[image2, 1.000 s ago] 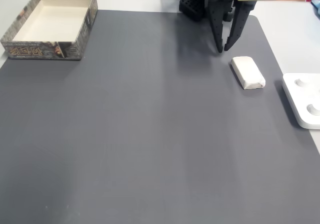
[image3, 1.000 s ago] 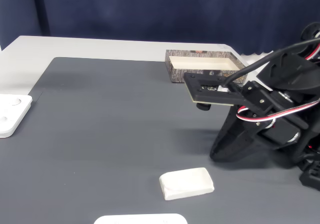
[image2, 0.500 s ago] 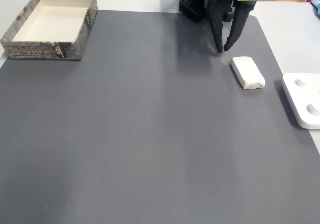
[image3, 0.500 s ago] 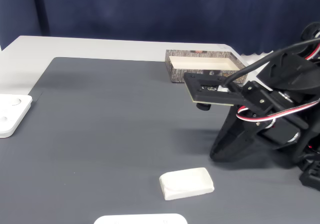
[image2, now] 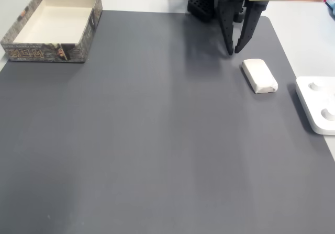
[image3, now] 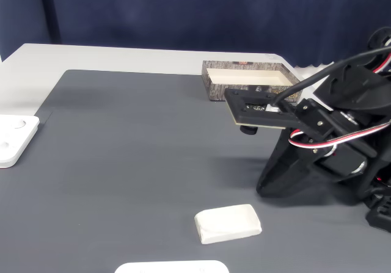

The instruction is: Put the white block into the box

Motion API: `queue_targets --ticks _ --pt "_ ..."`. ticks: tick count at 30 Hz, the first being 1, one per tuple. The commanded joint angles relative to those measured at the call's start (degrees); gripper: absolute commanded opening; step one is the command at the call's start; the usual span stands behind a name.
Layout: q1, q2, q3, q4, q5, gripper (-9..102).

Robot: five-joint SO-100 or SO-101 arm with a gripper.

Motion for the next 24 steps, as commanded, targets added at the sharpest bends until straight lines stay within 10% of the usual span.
queue_targets --ticks 1,24 --pt "-0.97 1.93 1.14 -0.70 -0.53 -2" --pt "-3.60 -7.38 -7.38 0.35 2.29 -2"
